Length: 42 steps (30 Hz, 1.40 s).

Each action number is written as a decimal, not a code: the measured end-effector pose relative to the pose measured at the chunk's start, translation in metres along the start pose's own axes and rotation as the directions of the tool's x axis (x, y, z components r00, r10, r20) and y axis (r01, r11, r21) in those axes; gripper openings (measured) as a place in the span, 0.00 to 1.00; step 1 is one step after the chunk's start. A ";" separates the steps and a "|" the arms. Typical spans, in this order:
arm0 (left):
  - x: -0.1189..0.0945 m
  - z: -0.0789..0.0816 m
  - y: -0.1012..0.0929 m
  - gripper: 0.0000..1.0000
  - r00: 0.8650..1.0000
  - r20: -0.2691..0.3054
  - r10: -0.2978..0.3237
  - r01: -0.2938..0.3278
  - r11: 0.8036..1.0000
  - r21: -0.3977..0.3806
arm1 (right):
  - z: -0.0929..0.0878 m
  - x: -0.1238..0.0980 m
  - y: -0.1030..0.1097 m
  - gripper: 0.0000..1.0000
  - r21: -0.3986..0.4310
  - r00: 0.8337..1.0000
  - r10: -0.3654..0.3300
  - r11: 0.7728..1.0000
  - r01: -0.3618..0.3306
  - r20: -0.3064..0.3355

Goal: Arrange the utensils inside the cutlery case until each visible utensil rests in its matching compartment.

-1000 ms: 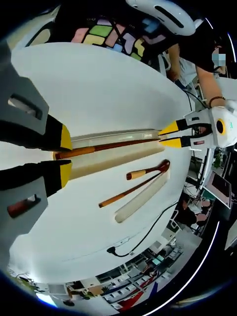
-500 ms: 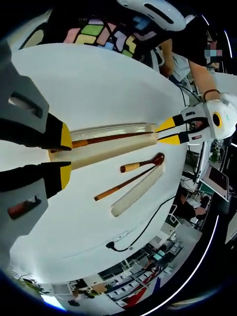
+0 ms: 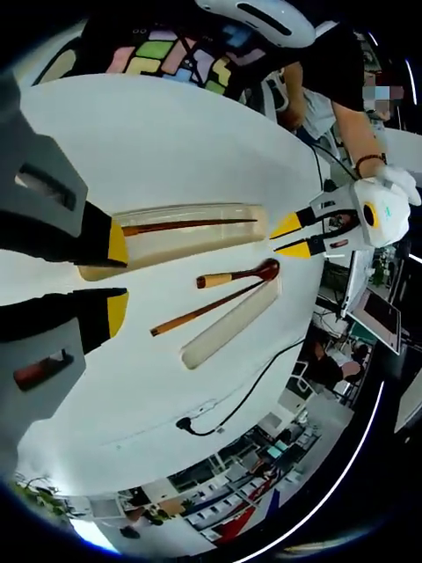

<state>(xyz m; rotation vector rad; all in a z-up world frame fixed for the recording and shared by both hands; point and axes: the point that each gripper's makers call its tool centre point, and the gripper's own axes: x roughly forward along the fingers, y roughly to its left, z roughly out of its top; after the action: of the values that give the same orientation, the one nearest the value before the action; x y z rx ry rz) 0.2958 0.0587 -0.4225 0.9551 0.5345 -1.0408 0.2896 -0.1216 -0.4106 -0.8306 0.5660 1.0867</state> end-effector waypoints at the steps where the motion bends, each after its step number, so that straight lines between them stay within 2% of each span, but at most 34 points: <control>1: 0.001 -0.001 0.003 0.09 1.000 -0.003 0.003 -0.004 1.000 -0.005 | -0.001 0.000 -0.002 0.09 -0.002 1.000 -0.005 1.000 0.005 -0.002; 10: 0.009 -0.005 0.025 0.09 0.999 -0.041 0.014 -0.015 1.000 -0.018 | 0.001 0.003 -0.020 0.10 0.029 1.000 -0.023 0.999 0.024 -0.014; 17: 0.016 -0.011 0.029 0.11 0.997 -0.082 0.012 -0.012 1.000 -0.002 | 0.006 0.010 -0.029 0.12 0.031 0.999 -0.025 0.999 0.027 -0.035; 20: 0.018 -0.013 0.028 0.14 0.995 -0.097 -0.018 0.017 1.000 -0.011 | 0.009 0.013 -0.031 0.14 0.026 0.999 -0.029 0.999 0.030 -0.038; 22: 0.017 -0.014 0.033 0.14 0.994 -0.112 -0.007 0.008 1.000 0.006 | 0.011 0.015 -0.034 0.15 0.012 0.999 -0.036 0.999 0.036 -0.031; 26: 0.019 -0.009 0.042 0.15 0.994 -0.112 0.003 -0.001 1.000 0.022 | 0.012 0.019 -0.039 0.17 0.000 0.998 -0.042 0.999 0.043 -0.037; 28: 0.022 -0.006 0.042 0.17 0.994 -0.112 -0.010 0.013 0.999 0.031 | 0.012 0.022 -0.041 0.18 -0.007 0.998 -0.042 0.999 0.042 -0.046; 29: 0.025 -0.003 0.039 0.17 0.994 -0.098 -0.039 0.040 0.999 0.013 | 0.012 0.023 -0.042 0.18 -0.012 0.998 -0.041 0.999 0.040 -0.049; 31: 0.028 0.002 0.040 0.18 0.996 -0.080 -0.047 0.046 0.999 -0.018 | 0.013 0.026 -0.044 0.18 -0.015 0.998 -0.038 0.999 0.037 -0.055; 35: 0.037 0.004 0.042 0.18 0.993 -0.107 -0.043 0.046 0.999 0.022 | 0.015 0.034 -0.047 0.18 -0.016 0.998 -0.025 1.000 0.024 -0.056; 42: 0.051 0.001 0.051 0.17 0.990 -0.134 -0.051 0.055 0.998 0.024 | 0.015 0.046 -0.054 0.19 0.008 0.999 -0.019 1.000 0.019 -0.046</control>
<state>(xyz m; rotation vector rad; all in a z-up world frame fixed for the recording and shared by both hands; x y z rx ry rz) 0.3639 0.0421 -0.4404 1.0442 0.6603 -1.0386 0.3571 -0.0972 -0.4201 -0.8538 0.6003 1.0494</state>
